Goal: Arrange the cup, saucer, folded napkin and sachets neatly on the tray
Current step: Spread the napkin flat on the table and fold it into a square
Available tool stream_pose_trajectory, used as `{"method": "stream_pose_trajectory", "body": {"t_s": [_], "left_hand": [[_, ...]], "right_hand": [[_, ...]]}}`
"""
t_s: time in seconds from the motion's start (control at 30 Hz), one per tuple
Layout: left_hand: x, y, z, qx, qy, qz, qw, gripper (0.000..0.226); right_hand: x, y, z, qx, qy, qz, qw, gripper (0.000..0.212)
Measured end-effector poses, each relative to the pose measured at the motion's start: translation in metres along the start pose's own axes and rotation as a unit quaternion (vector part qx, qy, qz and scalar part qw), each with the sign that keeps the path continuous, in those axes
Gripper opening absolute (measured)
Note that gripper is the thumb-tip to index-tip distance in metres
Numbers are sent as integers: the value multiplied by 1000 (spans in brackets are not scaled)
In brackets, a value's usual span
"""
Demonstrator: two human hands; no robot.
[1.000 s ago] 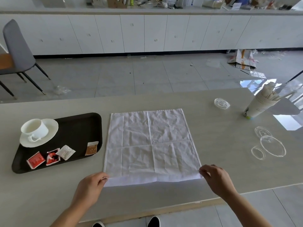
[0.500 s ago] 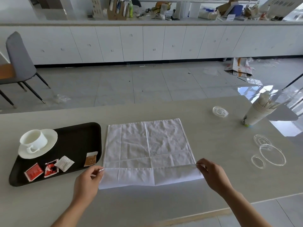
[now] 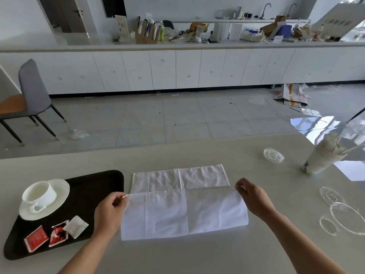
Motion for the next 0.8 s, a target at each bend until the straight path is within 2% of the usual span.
{"method": "stream_pose_trajectory", "body": {"t_s": [0.23,0.43,0.8], "left_hand": [[-59,18,6,-10,-39,13,999,2],[-103,32,-3,-54,-77,14,995,5],[-144,58,-17,-180,-60,-12,982,10]], "right_hand": [[-75,5,-19,28,-11,-32,999,5],[-128,20,-20,12,20,-55,998,8],[-166,45,3,53,66,-73,994,11]]}}
Point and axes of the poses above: each hand's wrist, its own x-axis away from the middle knuckle, its own y-axis out of the palm, z = x × y, the point moved 5 cm from there along -x, towards the middle knuckle, and after that the axes turned 7 degrees about -z, right-handed, at the moved point
